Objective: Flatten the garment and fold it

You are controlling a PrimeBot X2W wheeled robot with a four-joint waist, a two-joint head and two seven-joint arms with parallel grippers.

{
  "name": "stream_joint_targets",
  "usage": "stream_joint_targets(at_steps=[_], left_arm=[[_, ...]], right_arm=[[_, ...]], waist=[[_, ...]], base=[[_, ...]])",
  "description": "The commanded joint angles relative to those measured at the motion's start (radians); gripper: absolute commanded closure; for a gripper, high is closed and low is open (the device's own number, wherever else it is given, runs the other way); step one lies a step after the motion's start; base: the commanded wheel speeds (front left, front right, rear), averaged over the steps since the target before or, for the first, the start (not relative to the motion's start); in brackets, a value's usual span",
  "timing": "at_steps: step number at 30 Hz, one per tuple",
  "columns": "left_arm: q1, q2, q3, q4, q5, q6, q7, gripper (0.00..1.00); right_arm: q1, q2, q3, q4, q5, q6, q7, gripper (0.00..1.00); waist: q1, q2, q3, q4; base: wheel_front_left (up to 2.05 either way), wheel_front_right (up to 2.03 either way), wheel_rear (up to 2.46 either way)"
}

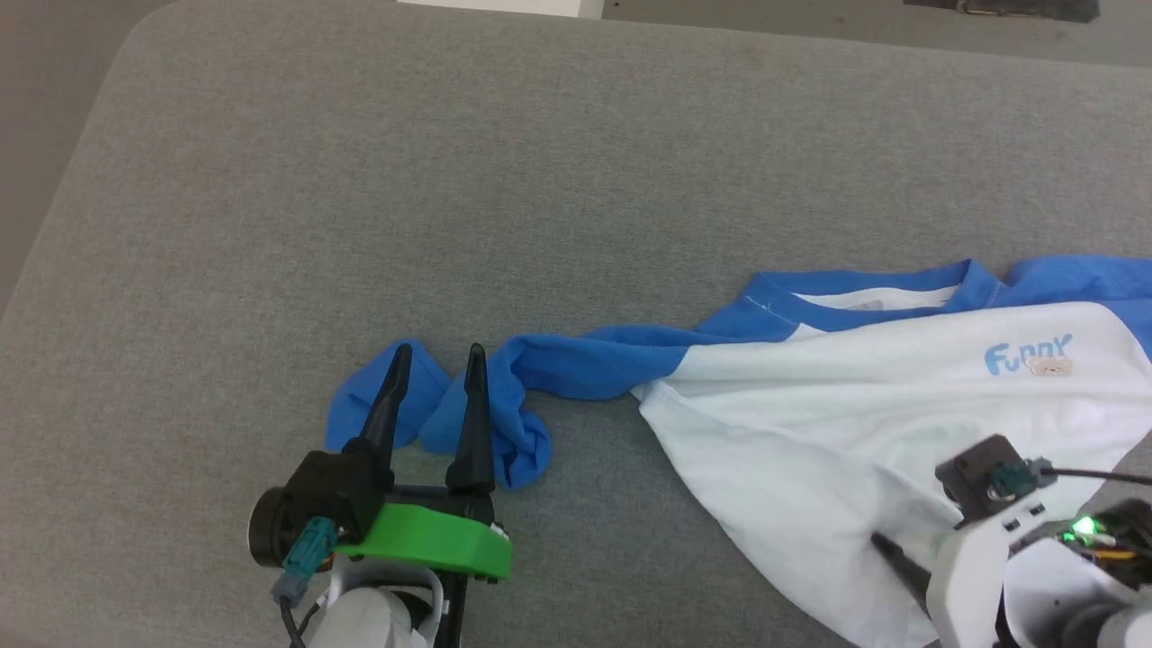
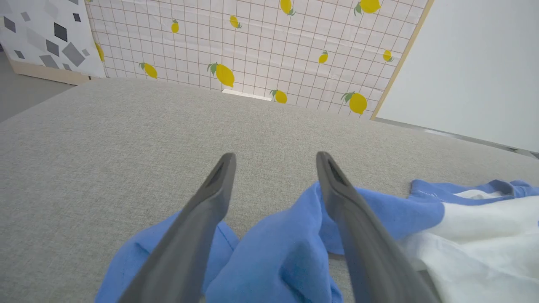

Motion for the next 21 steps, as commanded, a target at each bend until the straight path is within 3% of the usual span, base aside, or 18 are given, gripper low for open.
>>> stream_joint_targets(at_steps=[1, 7, 16, 17, 18, 21], left_arm=[[-0.013, -0.003, 0.0, -0.001, -0.012, -0.001, -0.004, 0.0], [-0.017, -0.004, 0.004, 0.004, -0.014, 0.002, -0.004, 0.0], [-0.021, -0.011, -0.019, 0.032, -0.031, -0.013, -0.004, 0.0], [-0.021, -0.011, -0.02, 0.034, -0.034, -0.014, -0.004, 0.0], [-0.02, -0.012, -0.021, 0.037, -0.036, -0.014, -0.004, 0.0], [-0.012, -0.008, -0.018, 0.041, -0.042, -0.012, -0.004, 0.0]], right_arm=[[-0.032, 0.004, 0.016, 0.031, -0.005, -0.001, -0.011, 1.0], [-0.088, -0.017, 0.1, 0.02, 0.089, -0.001, 0.016, 1.0], [-0.034, -0.12, 0.309, -0.129, 0.346, -0.001, 0.229, 0.98], [-0.034, -0.127, 0.311, -0.131, 0.346, -0.001, 0.232, 0.67], [-0.037, -0.135, 0.313, -0.133, 0.337, -0.001, 0.227, 0.0], [-0.043, -0.127, 0.304, -0.129, 0.328, -0.001, 0.197, 0.0]], waist=[[0.0, 0.0, 0.005, 0.008], [0.0, 0.0, -0.005, 0.0], [0.0, 0.0, -0.041, -0.014], [0.0, 0.0, -0.043, -0.015], [0.0, 0.0, -0.047, -0.016], [0.0, 0.0, -0.058, -0.025]], base=[[0.0, 0.0, 0.0], [0.0, 0.0, 0.0], [0.0, 0.0, 0.0], [0.0, 0.0, 0.0], [0.0, 0.0, 0.0], [0.0, 0.0, 0.0]])
